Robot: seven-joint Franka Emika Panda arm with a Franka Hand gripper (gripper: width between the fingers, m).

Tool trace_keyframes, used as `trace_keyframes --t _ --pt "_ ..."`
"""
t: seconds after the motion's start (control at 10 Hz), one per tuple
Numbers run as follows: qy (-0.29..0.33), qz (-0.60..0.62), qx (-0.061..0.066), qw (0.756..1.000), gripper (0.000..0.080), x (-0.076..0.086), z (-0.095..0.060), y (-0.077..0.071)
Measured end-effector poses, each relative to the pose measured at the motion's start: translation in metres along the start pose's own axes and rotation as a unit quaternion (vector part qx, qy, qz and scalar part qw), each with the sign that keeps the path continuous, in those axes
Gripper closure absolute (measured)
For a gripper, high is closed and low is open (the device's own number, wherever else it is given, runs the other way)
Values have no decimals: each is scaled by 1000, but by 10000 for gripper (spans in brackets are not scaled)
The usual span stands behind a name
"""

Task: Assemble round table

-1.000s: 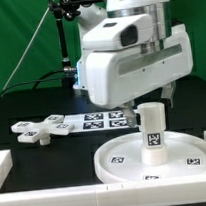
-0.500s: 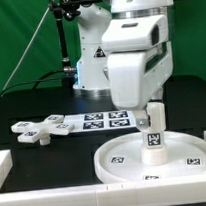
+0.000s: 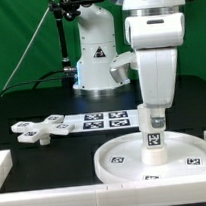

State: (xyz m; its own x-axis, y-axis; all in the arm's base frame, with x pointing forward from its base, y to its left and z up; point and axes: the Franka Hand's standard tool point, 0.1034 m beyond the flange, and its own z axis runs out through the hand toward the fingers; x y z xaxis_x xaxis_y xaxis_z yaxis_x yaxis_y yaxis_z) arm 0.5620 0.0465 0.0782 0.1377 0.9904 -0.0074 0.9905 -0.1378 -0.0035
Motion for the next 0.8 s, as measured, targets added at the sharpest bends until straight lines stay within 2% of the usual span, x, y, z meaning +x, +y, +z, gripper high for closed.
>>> trace_keyframes --t 0.3,0.4,0.5,0.8 --pt "-1 -16 0 1000 178 -1 1 0" --pt "-1 -16 0 1000 357 -2 1 0" --pt "-1 -16 0 1000 393 -2 1 0" --pt "-1 -4 0 1000 393 -2 1 0"
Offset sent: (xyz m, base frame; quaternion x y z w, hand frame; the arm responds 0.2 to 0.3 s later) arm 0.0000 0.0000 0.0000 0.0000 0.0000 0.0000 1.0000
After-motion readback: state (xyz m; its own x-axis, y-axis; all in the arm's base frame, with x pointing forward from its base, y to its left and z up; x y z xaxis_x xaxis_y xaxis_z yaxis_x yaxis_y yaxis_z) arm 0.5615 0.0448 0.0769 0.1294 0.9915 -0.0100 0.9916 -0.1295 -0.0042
